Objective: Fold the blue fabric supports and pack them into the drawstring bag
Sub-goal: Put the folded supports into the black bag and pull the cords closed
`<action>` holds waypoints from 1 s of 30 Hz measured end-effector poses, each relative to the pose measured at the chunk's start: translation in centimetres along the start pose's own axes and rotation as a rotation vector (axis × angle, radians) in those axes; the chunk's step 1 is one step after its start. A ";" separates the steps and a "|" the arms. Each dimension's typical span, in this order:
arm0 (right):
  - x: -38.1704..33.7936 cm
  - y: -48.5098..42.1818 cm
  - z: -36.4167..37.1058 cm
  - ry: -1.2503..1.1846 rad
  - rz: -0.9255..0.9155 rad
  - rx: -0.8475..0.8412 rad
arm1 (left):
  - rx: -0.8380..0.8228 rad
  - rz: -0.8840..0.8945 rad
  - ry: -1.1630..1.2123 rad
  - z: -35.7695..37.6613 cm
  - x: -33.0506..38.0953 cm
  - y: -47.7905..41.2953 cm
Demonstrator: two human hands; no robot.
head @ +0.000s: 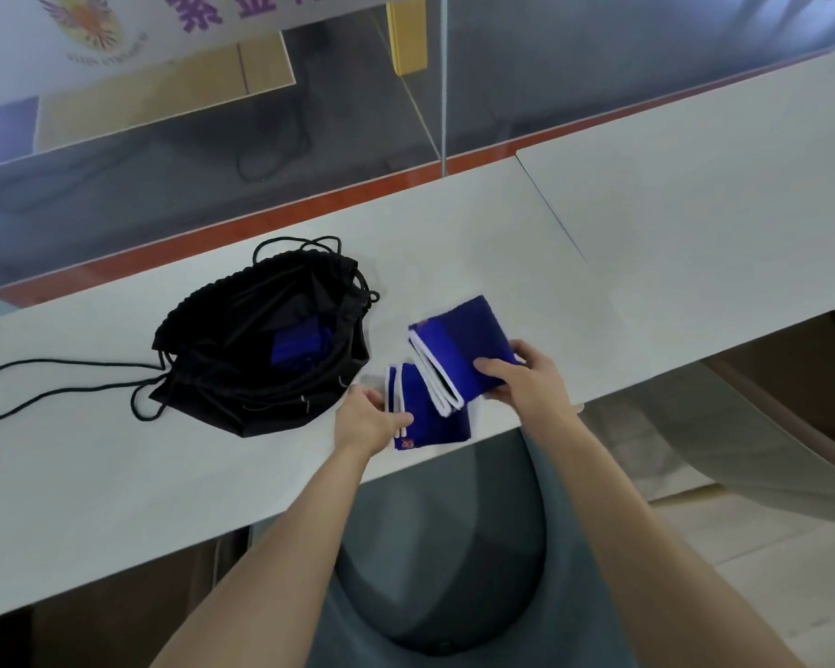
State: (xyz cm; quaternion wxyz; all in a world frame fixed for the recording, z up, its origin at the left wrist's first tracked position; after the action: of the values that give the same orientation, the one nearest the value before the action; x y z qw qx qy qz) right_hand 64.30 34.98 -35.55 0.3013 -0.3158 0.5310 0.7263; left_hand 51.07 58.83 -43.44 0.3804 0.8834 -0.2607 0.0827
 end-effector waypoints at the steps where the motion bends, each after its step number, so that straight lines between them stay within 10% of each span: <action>1: 1.3 -0.1 0.7 -0.033 0.050 0.014 | -0.005 0.012 0.015 -0.1 -0.2 -0.1; 21: 6.7 0.7 -0.1 0.999 -0.030 0.143 | -0.166 0.012 0.120 0.1 1.4 1.2; 30: 8.6 0.5 0.1 0.744 0.009 0.052 | -0.269 0.024 0.322 2.1 3.9 3.9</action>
State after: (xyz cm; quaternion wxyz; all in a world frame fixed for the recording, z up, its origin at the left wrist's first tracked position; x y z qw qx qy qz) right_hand 58.60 35.86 -41.93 0.0923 -0.5480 0.6239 0.5494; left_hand 52.25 53.52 -41.09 0.5307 0.7968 -0.2160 0.1917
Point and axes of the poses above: each hand's wrist, its own y-axis away from the middle knuckle, its own z-axis out of the palm, x = y × z, the point moved 8 cm from there along -y, towards the middle knuckle, and after that the axes turned 15 degrees about -y, right-handed, at the moved point
